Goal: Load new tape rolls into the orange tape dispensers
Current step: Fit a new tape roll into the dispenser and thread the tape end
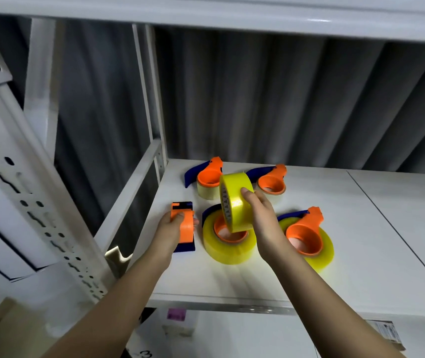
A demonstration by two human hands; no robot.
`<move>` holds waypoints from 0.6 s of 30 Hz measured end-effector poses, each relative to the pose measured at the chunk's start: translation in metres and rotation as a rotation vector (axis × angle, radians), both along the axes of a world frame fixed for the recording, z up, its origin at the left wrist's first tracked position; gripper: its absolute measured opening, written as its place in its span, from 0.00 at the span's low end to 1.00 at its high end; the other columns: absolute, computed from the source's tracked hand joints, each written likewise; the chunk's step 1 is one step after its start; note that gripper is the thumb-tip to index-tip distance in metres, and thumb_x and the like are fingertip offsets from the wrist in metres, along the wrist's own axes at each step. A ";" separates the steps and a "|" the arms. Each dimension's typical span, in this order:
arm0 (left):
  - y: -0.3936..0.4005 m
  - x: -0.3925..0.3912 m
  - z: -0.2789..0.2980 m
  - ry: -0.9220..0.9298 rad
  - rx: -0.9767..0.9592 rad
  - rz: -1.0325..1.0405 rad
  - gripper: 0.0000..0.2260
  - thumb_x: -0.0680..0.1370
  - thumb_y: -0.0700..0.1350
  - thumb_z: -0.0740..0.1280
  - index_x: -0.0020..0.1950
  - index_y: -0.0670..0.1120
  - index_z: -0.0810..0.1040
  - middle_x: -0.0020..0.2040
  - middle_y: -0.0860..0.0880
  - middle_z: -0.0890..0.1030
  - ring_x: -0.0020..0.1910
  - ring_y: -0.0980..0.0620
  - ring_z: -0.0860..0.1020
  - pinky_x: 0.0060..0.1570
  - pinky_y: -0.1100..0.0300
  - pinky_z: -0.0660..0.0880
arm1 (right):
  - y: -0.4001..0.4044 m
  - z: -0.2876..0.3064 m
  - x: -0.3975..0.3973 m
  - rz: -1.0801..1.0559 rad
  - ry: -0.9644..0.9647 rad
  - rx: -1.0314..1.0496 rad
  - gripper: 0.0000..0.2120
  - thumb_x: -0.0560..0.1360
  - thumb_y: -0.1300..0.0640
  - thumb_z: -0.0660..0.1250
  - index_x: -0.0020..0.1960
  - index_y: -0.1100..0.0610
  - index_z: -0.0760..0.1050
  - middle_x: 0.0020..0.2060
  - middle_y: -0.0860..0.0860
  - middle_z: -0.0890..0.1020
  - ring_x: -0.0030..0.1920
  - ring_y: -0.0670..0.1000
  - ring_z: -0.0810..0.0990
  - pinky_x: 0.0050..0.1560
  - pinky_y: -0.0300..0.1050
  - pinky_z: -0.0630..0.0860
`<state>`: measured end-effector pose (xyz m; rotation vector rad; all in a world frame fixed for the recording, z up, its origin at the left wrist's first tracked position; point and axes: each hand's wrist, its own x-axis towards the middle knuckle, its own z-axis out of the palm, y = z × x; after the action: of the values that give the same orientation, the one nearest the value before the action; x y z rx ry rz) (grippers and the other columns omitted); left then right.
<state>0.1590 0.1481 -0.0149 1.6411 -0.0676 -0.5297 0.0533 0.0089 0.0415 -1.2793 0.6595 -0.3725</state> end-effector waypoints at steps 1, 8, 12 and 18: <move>0.002 -0.003 0.004 -0.014 -0.026 0.010 0.09 0.83 0.45 0.55 0.57 0.47 0.73 0.42 0.50 0.80 0.40 0.53 0.77 0.41 0.59 0.73 | 0.001 -0.001 0.002 -0.018 -0.010 -0.007 0.20 0.80 0.49 0.60 0.71 0.54 0.66 0.65 0.57 0.72 0.55 0.53 0.72 0.22 0.27 0.70; 0.005 -0.026 0.029 -0.361 -0.198 0.019 0.08 0.82 0.44 0.56 0.54 0.54 0.73 0.47 0.48 0.82 0.46 0.53 0.81 0.46 0.66 0.76 | -0.005 -0.019 0.009 0.039 -0.049 -0.011 0.29 0.76 0.41 0.62 0.74 0.48 0.62 0.67 0.44 0.70 0.65 0.50 0.70 0.43 0.37 0.71; -0.003 -0.036 0.035 -0.473 -0.184 -0.043 0.12 0.82 0.46 0.57 0.65 0.54 0.68 0.55 0.54 0.79 0.50 0.64 0.78 0.45 0.76 0.73 | 0.001 -0.022 0.010 0.127 -0.069 0.025 0.44 0.63 0.31 0.66 0.74 0.45 0.61 0.69 0.45 0.70 0.57 0.49 0.79 0.37 0.38 0.77; -0.010 -0.041 0.035 -0.518 -0.150 -0.083 0.15 0.81 0.50 0.56 0.68 0.57 0.63 0.62 0.53 0.73 0.58 0.57 0.75 0.53 0.67 0.73 | 0.003 -0.029 0.008 0.184 -0.136 0.041 0.42 0.59 0.27 0.68 0.69 0.42 0.67 0.65 0.47 0.76 0.62 0.53 0.77 0.56 0.55 0.79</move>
<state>0.1180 0.1380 0.0200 1.5960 -0.5470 -0.1448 0.0612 0.0115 0.0121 -1.2524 0.4290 -0.2903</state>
